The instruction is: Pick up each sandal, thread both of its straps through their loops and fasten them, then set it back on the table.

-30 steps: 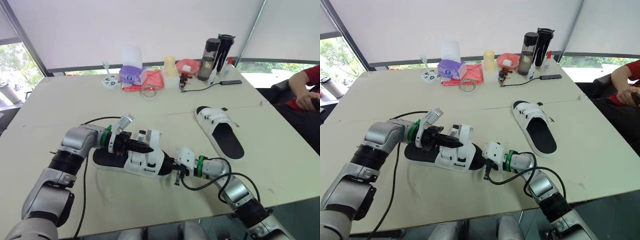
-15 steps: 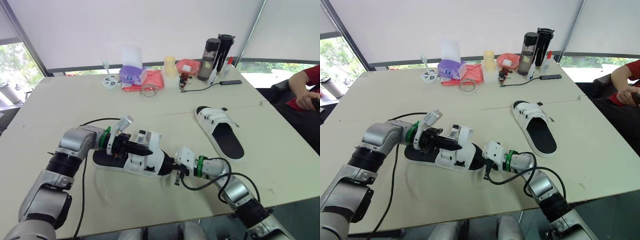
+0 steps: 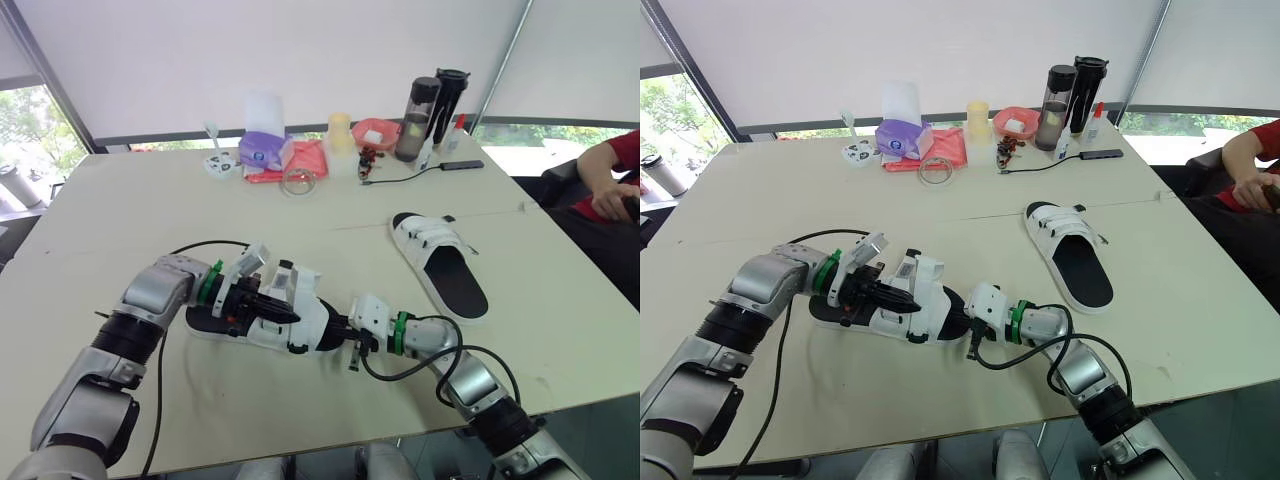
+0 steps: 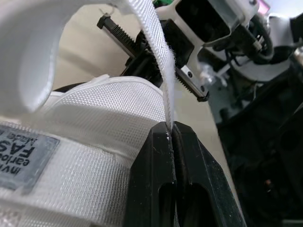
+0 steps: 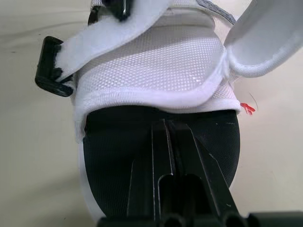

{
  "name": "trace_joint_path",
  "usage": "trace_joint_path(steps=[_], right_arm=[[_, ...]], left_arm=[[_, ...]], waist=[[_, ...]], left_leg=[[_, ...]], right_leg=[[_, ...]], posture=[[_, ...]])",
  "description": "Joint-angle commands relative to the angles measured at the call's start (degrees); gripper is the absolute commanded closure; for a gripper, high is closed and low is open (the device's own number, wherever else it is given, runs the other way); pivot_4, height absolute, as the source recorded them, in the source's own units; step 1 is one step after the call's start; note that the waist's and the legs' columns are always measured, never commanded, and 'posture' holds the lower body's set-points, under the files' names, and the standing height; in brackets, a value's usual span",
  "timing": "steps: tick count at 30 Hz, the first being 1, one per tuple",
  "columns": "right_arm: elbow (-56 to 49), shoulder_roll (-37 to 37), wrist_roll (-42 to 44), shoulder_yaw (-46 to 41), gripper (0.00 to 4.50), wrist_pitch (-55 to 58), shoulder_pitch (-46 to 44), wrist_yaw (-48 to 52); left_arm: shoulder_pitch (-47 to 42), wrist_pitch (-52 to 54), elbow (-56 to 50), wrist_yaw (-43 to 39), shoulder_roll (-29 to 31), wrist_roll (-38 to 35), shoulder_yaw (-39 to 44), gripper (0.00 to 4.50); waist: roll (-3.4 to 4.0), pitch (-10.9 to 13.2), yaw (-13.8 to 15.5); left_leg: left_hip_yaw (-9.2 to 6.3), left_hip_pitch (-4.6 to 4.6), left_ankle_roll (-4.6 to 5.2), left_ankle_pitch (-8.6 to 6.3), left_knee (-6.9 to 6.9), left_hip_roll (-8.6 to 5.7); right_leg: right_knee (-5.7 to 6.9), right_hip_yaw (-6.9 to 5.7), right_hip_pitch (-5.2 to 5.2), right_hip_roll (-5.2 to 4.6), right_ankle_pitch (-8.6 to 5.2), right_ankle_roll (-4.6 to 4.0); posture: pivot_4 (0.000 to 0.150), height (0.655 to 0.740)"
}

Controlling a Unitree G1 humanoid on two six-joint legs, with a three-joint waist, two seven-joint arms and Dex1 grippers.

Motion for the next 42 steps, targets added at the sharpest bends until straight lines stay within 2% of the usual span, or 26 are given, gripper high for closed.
trace_joint_path(steps=[1,15,19,26,32,39,42], right_arm=[[8.9,-2.2,-6.3,2.0,4.5,6.4,3.7,-2.1],[9.6,-1.9,-6.4,2.2,4.5,6.1,3.4,-2.3],[9.6,-1.8,-6.3,2.1,4.5,6.2,3.3,-2.3],[9.9,-1.6,-6.3,2.2,4.5,6.2,3.0,-2.3],[10.1,-1.6,-6.3,2.1,4.5,6.2,2.9,-2.4],[10.6,-1.7,-6.4,2.1,4.5,5.9,2.7,-2.3],[10.7,-1.7,-6.4,2.1,4.5,5.8,2.6,-2.3]], left_arm=[[-0.3,-3.3,-0.5,-0.5,0.5,2.5,-1.1,4.43],[2.4,-1.7,-11.2,-5.3,5.0,0.2,-2.6,4.43],[3.5,-5.7,-9.8,-2.9,5.0,4.1,-3.3,4.43],[3.4,-9.3,-7.9,0.8,2.7,6.2,-2.7,4.43],[4.6,-5.5,-11.4,-1.2,3.6,2.7,-1.9,4.43],[3.6,-0.9,-10.8,-1.9,4.6,-0.5,0.6,4.43],[3.7,-0.8,-10.9,-1.1,4.7,-1.0,1.7,3.63]], waist=[[0.0,0.0,0.0],[0.06,0.0,-0.1],[0.06,0.0,0.0],[0.07,0.0,0.0],[0.08,0.0,0.0],[0.07,0.0,-0.1],[0.07,0.1,-0.1]], left_leg=[[0.0,0.0,0.0,0.0,0.0,0.0],[0.0,0.0,0.0,0.0,-0.01,0.0],[0.0,0.0,0.0,0.0,-0.01,0.0],[0.0,0.0,0.0,0.0,-0.01,0.0],[0.0,-0.01,0.0,0.0,-0.01,0.0],[0.0,-0.01,0.0,0.0,-0.01,0.0],[0.0,-0.01,0.0,0.0,-0.01,0.0]], right_leg=[[0.0,0.0,0.01,-0.01,0.0,0.0],[0.0,0.0,0.0,0.0,0.0,0.0],[0.0,0.0,0.0,0.0,0.0,0.0],[0.0,0.0,0.0,-0.01,0.0,0.0],[0.0,0.0,0.01,0.0,0.0,0.0],[0.0,0.01,-0.01,0.0,-0.01,0.01],[0.0,0.0,-0.03,0.0,0.0,0.01]], posture=[[0.15,0.74],[0.15,0.74],[0.15,0.74],[0.15,0.74],[0.15,0.74],[0.15,0.74],[0.15,0.74]])
